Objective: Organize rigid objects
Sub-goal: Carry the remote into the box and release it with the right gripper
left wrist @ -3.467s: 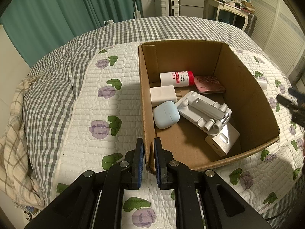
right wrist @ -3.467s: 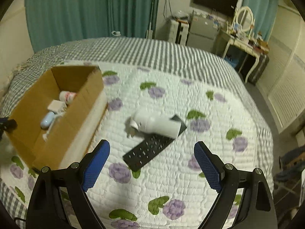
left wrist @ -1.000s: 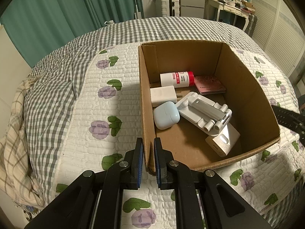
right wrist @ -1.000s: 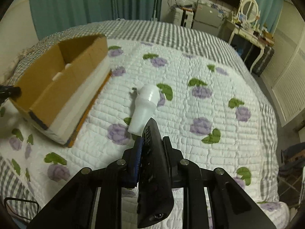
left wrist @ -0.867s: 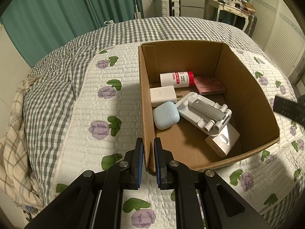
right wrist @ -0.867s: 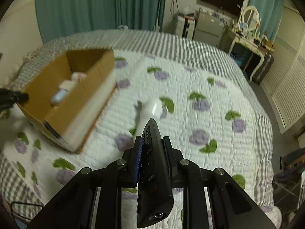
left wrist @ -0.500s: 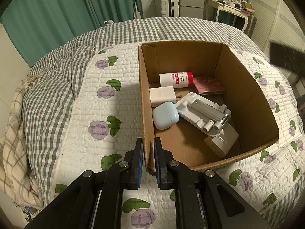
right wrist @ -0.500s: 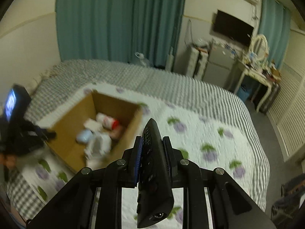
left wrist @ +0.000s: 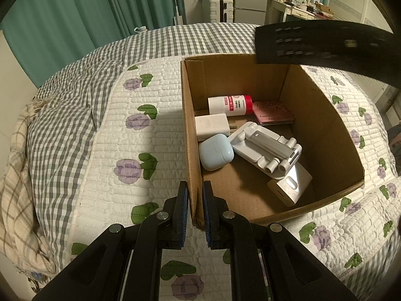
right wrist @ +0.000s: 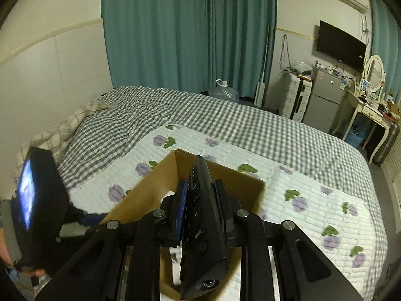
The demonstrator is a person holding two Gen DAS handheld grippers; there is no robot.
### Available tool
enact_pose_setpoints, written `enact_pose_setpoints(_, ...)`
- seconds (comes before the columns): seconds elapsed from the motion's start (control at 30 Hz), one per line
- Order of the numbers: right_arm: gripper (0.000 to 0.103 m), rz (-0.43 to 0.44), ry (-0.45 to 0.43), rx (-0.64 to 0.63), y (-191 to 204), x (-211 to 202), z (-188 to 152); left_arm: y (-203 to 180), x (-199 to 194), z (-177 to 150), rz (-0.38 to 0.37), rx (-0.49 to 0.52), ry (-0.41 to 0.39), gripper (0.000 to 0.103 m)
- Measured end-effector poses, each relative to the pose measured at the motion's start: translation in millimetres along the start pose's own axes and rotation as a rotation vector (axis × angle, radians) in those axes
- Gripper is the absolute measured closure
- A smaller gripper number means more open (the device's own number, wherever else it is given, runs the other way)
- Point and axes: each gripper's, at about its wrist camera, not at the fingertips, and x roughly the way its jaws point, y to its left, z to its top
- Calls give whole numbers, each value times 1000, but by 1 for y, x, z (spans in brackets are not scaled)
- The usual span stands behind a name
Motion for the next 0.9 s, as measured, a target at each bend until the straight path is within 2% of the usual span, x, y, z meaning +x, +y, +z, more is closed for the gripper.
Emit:
enact_pose_setpoints(0.17, 82, -42, 26, -21, 12, 37, -4, 1, 0, 0, -4, -2, -2, 92)
enact_pose_setpoints(0.33, 82, -57, 87, -16, 10, 65, -22, 3, 1, 0, -13, -7, -3, 92)
enact_pose_setpoints(0.7, 81, -54, 136, 9, 3, 68, -51, 3, 1, 1, -6, -9, -1, 92)
enact_pose_setpoints(0.73, 79, -53, 130, 9, 3, 66, -52, 3, 1, 0, -7, -9, 1, 92)
enact_pose_setpoints(0.77, 66, -55, 123, 11, 2, 63, -52, 3, 0, 0, -5, -10, -2, 92)
enact_pose_setpoints(0.8, 49, -56, 115, 16, 1, 58, -51, 3, 0, 0, -1, -10, -2, 92)
enact_pose_setpoints(0.87, 39, -57, 79, 38, -3, 45, -50, 3, 1, -1, -1, -11, 0, 92)
enact_pose_setpoints(0.9, 39, -58, 67, 42, -5, 38, -48, 2, 0, -1, -2, -13, -1, 92)
